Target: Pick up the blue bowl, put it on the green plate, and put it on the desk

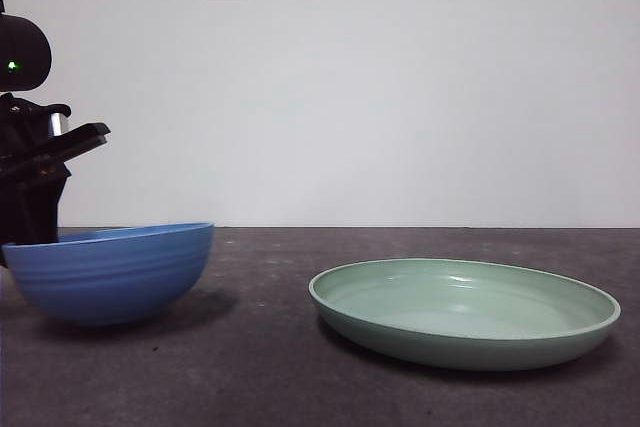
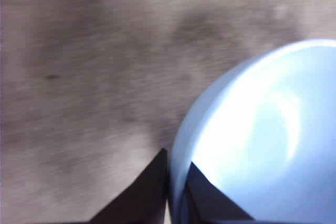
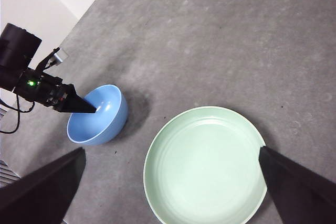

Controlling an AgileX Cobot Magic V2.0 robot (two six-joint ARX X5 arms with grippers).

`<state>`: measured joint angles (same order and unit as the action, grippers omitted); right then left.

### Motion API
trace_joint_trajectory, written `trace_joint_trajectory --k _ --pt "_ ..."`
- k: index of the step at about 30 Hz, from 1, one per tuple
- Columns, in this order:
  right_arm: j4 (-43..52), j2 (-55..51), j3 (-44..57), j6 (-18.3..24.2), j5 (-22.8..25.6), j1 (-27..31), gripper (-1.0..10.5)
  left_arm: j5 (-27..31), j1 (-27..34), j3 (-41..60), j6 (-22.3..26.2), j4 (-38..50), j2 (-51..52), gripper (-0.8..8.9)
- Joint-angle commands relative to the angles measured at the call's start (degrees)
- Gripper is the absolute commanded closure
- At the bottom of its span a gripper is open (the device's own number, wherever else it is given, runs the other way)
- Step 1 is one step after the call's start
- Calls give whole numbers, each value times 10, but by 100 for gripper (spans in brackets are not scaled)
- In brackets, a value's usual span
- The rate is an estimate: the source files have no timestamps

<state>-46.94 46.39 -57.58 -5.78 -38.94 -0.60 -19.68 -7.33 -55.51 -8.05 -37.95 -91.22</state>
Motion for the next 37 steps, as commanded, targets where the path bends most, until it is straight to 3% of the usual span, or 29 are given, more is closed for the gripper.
trace_joint_trajectory --k 1,12,27,37 --pt "6 3 -9 4 -1 -1 347 12 -10 -34 -4 -19 -8 799" --pt "6 3 -9 4 -1 -1 347 13 -101 -203 -19 -112 -18 799" --pt "6 3 -9 5 -1 -1 347 13 -290 -354 -81 -67 -159 799" --pt "6 3 -9 5 -1 -1 347 36 -351 -398 -79 -57 -271 799"
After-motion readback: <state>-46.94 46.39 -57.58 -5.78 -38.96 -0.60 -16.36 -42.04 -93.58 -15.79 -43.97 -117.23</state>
